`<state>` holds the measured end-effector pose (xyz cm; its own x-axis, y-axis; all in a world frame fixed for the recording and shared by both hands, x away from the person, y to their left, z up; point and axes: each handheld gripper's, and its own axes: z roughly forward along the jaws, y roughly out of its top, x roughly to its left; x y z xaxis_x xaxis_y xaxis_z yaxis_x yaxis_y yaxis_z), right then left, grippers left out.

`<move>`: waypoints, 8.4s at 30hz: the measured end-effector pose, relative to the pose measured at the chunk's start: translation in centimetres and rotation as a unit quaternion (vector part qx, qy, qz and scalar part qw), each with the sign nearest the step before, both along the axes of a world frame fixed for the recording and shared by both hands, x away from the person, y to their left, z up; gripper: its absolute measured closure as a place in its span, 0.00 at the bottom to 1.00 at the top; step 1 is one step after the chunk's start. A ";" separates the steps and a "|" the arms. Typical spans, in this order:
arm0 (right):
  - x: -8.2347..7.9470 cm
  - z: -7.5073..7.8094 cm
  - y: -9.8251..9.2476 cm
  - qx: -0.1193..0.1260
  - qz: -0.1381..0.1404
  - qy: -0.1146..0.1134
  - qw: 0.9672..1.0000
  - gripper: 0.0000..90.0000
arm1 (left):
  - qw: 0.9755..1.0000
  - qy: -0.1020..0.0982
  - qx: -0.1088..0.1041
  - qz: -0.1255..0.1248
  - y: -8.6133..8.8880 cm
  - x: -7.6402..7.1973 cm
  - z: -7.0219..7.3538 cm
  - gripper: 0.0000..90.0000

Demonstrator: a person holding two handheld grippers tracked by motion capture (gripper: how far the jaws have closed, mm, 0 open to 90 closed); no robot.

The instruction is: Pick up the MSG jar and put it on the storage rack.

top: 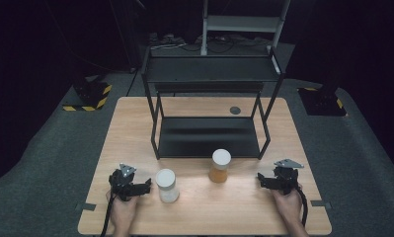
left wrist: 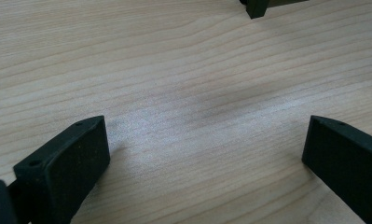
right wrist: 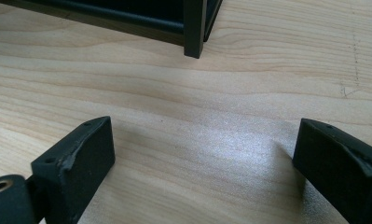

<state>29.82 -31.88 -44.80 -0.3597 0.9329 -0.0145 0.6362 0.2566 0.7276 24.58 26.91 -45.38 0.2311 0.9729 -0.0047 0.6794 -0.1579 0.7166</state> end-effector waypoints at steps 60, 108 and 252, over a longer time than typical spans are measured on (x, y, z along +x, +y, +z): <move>0.0 0.0 0.0 -0.001 0.000 -0.001 1.000 0.06 | 0.980 0.022 -0.011 -0.198 -1.8 -2.9 4.3 0.03; 0.0 0.0 0.0 -0.001 0.000 -0.001 1.000 0.06 | 0.979 0.005 0.008 -0.202 -5.9 -1.0 6.0 0.33; 0.0 0.0 0.1 -0.003 0.001 0.000 1.000 0.06 | 0.996 -0.009 0.023 -0.087 -17.4 21.0 38.2 0.36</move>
